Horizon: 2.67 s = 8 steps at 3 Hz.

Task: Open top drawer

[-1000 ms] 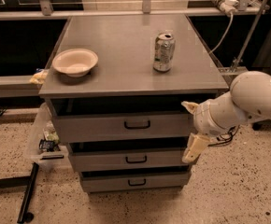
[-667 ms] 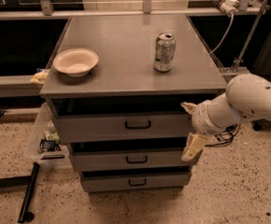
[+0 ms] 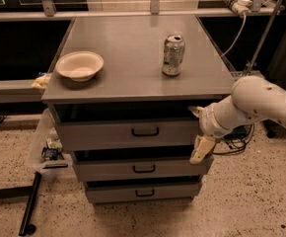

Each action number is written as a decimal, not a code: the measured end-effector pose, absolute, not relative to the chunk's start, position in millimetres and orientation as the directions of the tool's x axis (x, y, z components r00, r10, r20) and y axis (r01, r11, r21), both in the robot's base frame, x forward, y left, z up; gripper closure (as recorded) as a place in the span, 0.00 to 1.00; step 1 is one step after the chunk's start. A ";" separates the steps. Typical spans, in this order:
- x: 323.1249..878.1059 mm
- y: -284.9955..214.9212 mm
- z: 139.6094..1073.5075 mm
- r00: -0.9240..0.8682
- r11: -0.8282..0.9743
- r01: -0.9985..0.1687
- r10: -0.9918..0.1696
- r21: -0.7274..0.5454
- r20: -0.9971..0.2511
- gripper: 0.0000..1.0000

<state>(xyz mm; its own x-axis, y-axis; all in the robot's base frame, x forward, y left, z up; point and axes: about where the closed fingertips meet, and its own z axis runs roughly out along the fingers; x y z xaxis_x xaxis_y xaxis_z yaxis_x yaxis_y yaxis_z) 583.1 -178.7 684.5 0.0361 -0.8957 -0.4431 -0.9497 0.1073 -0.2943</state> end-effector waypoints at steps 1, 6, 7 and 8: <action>606.5 -180.3 663.7 0.020 0.109 -0.958 -0.897 -0.266 -0.441 0.00; 584.6 -195.8 649.9 -0.035 0.102 -0.984 -0.915 -0.146 -0.402 0.00; 571.5 -199.7 656.8 -0.049 0.098 -0.990 -0.919 -0.106 -0.390 0.00; 556.1 -205.2 665.0 -0.066 0.093 -0.994 -0.924 -0.053 -0.378 0.00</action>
Offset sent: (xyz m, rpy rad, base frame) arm 0.0373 -0.0069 -0.0309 -0.0108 0.0466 -0.0163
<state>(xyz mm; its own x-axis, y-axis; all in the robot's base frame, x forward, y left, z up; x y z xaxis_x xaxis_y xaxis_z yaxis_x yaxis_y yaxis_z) 556.1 -205.2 665.0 -0.0663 -0.9235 -0.3777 -0.9943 0.0929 -0.0528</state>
